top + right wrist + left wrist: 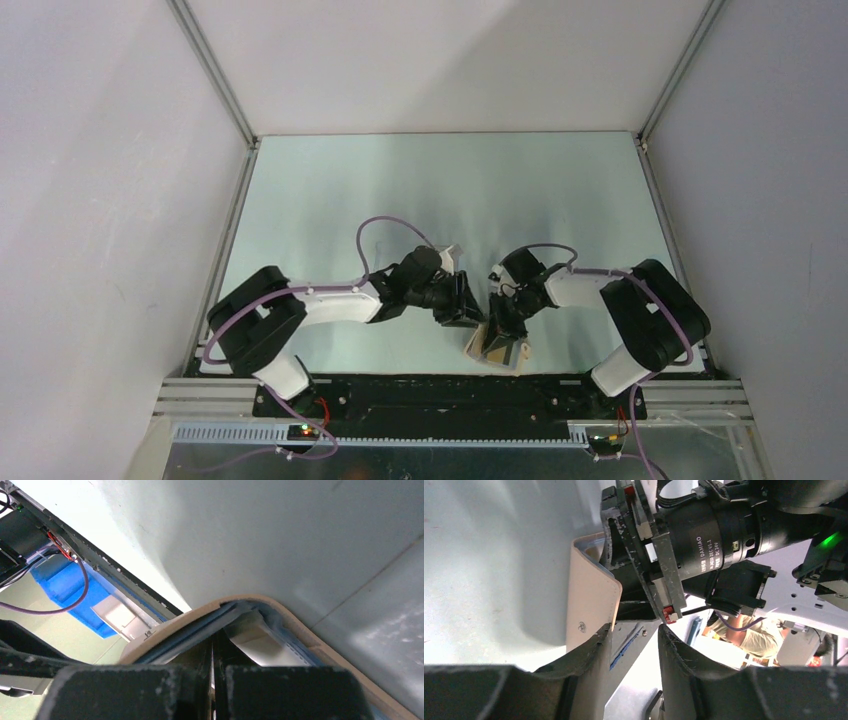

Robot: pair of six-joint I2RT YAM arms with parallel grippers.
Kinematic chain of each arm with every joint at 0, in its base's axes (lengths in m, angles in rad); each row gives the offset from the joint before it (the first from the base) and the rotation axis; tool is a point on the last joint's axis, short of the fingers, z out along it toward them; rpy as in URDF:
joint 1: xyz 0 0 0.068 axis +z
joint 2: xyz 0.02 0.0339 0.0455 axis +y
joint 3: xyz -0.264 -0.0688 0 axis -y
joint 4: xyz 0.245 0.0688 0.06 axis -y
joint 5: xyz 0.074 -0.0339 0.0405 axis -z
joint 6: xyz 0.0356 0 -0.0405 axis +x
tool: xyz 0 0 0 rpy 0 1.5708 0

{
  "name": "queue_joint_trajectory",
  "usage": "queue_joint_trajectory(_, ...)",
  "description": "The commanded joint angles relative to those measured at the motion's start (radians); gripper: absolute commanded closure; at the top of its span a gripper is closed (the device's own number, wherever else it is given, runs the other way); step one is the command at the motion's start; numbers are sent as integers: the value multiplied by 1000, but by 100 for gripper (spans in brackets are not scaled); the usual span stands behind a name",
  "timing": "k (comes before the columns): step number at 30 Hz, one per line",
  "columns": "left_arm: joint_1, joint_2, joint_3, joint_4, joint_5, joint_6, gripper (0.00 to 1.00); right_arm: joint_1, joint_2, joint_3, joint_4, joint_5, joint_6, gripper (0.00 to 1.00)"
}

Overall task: Put the credit cards into the card holder
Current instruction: Close the card holder at the center of the board.

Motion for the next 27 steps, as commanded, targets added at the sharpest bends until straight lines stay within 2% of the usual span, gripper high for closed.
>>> queue_joint_trajectory(1,-14,40,11,75,67,-38,57,7,19,40,87,74,-15,100)
queue_joint_trajectory(9,-15,81,7,163,80,-72,57,-7,-138,42,-58,161,-19,97)
queue_joint_trajectory(13,-20,96,30,184,94,-85,57,-24,-238,42,-164,259,-2,99)
queue_joint_trajectory(21,-53,182,82,239,115,-132,57,-43,-214,31,-269,377,41,100)
queue_joint_trajectory(27,-100,228,120,274,118,-161,56,-44,-286,25,-348,459,99,100)
